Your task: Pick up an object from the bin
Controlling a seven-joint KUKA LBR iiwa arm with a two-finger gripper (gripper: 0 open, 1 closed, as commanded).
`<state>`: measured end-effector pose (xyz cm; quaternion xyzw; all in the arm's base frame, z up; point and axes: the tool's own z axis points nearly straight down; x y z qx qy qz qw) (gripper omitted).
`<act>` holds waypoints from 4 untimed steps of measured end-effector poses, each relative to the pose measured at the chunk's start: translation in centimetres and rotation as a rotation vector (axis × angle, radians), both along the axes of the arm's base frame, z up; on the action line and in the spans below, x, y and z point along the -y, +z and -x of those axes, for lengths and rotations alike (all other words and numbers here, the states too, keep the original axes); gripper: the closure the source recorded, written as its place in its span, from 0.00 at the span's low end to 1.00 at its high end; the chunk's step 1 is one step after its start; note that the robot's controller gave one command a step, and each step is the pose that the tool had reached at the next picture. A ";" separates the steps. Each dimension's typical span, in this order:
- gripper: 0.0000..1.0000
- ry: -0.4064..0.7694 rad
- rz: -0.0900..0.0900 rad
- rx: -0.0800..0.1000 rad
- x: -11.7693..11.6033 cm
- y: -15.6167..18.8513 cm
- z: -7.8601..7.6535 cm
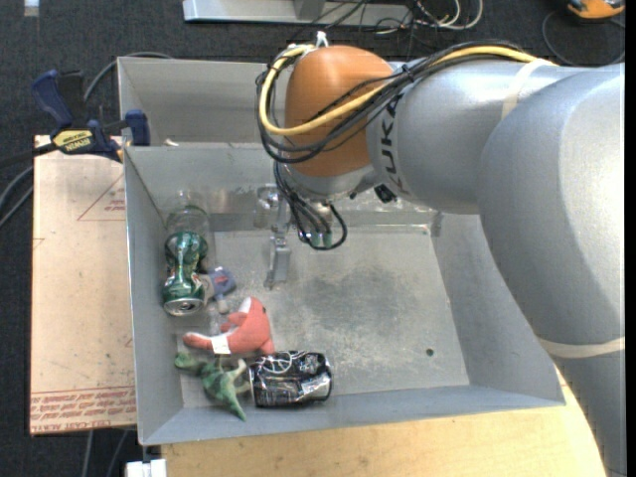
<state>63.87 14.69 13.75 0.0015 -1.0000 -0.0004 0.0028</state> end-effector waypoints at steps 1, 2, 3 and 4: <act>0.00 -0.003 -0.001 0.007 0.1 0.5 -0.2; 0.00 0.153 -0.002 0.005 -5.6 -6.5 7.1; 0.00 0.187 -0.003 0.015 -5.6 0.9 5.5; 0.00 0.177 -0.003 0.005 -0.3 -3.8 8.4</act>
Offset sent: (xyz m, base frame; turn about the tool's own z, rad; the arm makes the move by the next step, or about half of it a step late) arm -0.0726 0.0553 -0.0675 -0.1533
